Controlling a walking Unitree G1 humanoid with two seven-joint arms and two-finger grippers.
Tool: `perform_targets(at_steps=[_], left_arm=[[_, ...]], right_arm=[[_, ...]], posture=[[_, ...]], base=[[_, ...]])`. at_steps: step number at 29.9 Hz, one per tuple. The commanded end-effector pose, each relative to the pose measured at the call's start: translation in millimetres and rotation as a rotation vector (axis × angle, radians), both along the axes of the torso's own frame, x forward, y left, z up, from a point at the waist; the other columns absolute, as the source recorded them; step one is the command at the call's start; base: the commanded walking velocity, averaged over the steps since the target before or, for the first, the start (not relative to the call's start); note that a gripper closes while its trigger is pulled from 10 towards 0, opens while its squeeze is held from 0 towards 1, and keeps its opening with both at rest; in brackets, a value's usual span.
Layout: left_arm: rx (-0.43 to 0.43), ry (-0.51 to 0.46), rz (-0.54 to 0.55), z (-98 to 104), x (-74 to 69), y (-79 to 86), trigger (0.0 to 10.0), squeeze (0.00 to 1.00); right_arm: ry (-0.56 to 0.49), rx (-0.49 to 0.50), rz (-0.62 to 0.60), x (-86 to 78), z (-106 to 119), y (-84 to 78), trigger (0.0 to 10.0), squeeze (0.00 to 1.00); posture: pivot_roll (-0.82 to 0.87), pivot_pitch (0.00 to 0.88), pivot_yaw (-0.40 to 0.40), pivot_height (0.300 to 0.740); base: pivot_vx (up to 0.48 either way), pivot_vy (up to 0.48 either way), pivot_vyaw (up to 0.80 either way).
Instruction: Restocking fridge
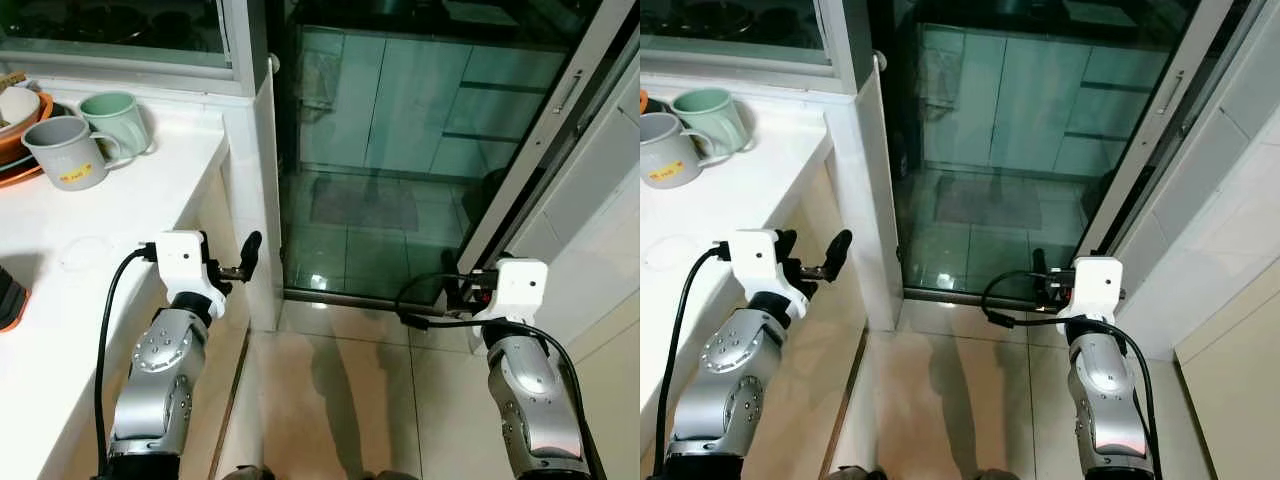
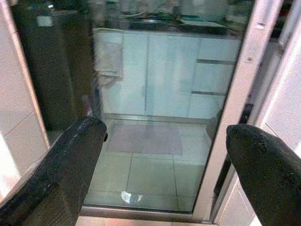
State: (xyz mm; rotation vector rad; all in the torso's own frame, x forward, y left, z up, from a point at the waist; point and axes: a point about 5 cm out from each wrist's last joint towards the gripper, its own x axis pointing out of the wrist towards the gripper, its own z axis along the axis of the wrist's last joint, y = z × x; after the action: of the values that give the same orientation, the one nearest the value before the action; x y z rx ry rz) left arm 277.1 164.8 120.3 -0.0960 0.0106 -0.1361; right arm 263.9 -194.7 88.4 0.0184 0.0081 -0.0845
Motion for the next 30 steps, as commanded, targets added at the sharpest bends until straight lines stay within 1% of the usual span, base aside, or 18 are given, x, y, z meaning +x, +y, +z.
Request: perform_targets(at_steps=[1, 3, 4, 5, 6, 7, 14, 18, 19, 22, 25, 30], left_arm=[[0.017, -0.024, 0.004, 6, 6.0, -3.4, 10.0, 1.0], [0.019, -0.021, 0.01, 6, 7.9, -3.3, 10.0, 1.0], [0.007, -0.011, 0.006, 4, 10.7, -4.3, 10.0, 1.0], [0.01, -0.009, 0.006, 4, 11.3, -4.6, 10.0, 1.0], [0.03, -0.005, 0.021, 3, 12.3, -3.6, 10.0, 0.68], [0.05, -0.005, 0.049, 3, 13.5, -1.0, 10.0, 0.0], [0.063, -0.002, 0.069, 1, 12.1, 5.0, 10.0, 0.0], [0.066, 0.004, 0.08, 0, 14.5, 7.1, 10.0, 0.0], [0.062, 0.007, 0.074, 0, 16.8, 6.9, 10.0, 0.0], [0.062, 0.007, 0.071, 0, 19.9, 5.9, 10.0, 0.0], [0.056, 0.003, 0.064, 2, 21.4, 3.9, 10.0, 0.0], [0.019, 0.01, 0.059, 0, 23.6, 1.1, 10.0, 0.0]], right_arm=[[-0.025, 0.008, -0.029, 4.3, 3, -5.7, 10.0, 1.0], [-0.027, 0.0, -0.026, 5.8, 3, -5.4, 10.0, 1.0], [-0.014, -0.039, -0.003, 9.5, 3, -1.1, 10.0, 1.0], [-0.01, -0.04, 0.01, 10.6, 3, 1.6, 10.0, 1.0], [-0.012, -0.042, 0.02, 11.4, 3, 4.3, 10.0, 0.0], [-0.014, -0.037, 0.038, 12.5, 4, 9.1, 10.0, 0.0], [-0.005, -0.028, 0.059, 13.8, 1, 12.9, 10.0, 0.0], [-0.005, -0.041, 0.067, 18.7, 2, 13.7, 10.0, 0.0], [-0.004, -0.038, 0.062, 23.0, 3, 13.4, 10.0, 0.0], [-0.003, -0.02, 0.055, 26.3, 4, 13.2, 10.0, 0.0], [-0.006, -0.02, 0.055, 26.9, 5, 12.9, 10.0, 0.0], [0.009, -0.03, 0.056, 26.9, 1, 12.2, 10.0, 0.0]], posture=[[-0.14, 0.0, 0.01, 0.74], [-0.14, 0.0, 0.01, 0.74], [-0.14, 0.0, 0.012, 0.74], [-0.14, 0.0, 0.014, 0.74], [-0.14, 0.0, 0.015, 0.74], [-0.14, 0.0, 0.016, 0.74], [-0.13, 0.0, 0.013, 0.74], [-0.13, 0.0, 0.013, 0.74], [-0.12, 0.0, 0.014, 0.74], [-0.12, 0.0, 0.016, 0.74], [-0.12, 0.0, 0.016, 0.74], [-0.13, 0.0, 0.014, 0.74]], base=[[0.0, 0.0, 0.0], [0.0, 0.0, 0.0], [0.0, 0.0, 0.0], [0.0, 0.0, 0.0], [0.0, 0.0, 0.0], [0.0, 0.0, 0.0], [0.0, 0.0, 0.0], [0.0, 0.0, 0.0], [0.0, 0.0, 0.0], [0.0, 0.0, 0.0], [0.0, 0.0, 0.0], [0.0, 0.0, 0.0]])
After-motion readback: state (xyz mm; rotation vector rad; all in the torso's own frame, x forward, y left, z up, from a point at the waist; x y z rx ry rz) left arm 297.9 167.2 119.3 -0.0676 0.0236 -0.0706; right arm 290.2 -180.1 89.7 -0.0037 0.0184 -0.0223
